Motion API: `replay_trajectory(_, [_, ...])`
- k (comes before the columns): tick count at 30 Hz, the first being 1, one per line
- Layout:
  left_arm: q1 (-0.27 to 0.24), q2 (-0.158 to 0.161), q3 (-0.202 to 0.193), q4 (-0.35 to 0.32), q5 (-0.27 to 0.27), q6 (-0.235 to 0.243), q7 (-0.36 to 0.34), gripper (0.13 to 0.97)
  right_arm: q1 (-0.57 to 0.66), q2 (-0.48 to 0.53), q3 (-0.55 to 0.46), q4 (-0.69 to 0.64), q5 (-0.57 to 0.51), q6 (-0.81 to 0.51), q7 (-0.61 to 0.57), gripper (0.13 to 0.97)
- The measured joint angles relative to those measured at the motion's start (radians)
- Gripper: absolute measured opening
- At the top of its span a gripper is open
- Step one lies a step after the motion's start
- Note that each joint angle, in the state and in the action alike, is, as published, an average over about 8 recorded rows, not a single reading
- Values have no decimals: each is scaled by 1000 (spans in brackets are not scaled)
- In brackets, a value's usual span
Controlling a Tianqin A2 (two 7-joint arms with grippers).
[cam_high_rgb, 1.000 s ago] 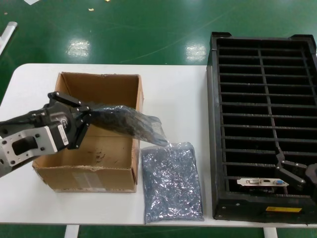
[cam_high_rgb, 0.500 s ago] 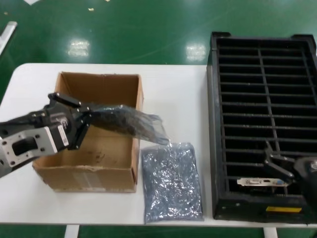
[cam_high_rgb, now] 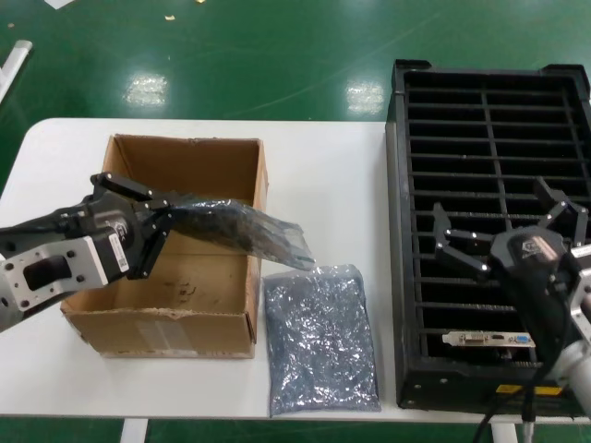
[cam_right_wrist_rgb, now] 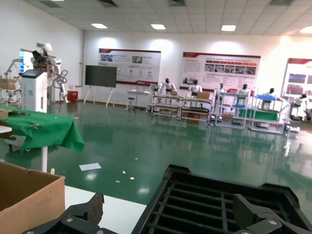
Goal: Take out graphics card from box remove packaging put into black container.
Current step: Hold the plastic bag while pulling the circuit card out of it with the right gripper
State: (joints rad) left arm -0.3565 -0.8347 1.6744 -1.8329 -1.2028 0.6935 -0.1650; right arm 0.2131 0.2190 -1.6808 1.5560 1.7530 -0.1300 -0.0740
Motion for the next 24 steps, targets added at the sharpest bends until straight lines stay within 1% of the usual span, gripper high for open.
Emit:
replay_trajectory(4, [0,0,0,0,0,0,0,138,27,0,2,-22,-3,-23,-28,917])
replay_trajectory(8, [0,0,0,0,0,0,0,138,41,6,4,-40,-2,-55,-59,860])
replay_trajectory(12, [0,0,0,0,0,0,0,138,34,19,4,-41,16,-117,-93,803])
replay_trajectory(13, [0,0,0,0,0,0,0,138,30,24,2,-39,21,-134,-99,803])
replay_trajectory(21, [0,0,0,0,0,0,0,138,4,76,-39,-14,32,-236,-116,624])
replay_trajectory(24, [0,0,0,0,0,0,0,138,2,88,-56,-8,28,-258,-122,624])
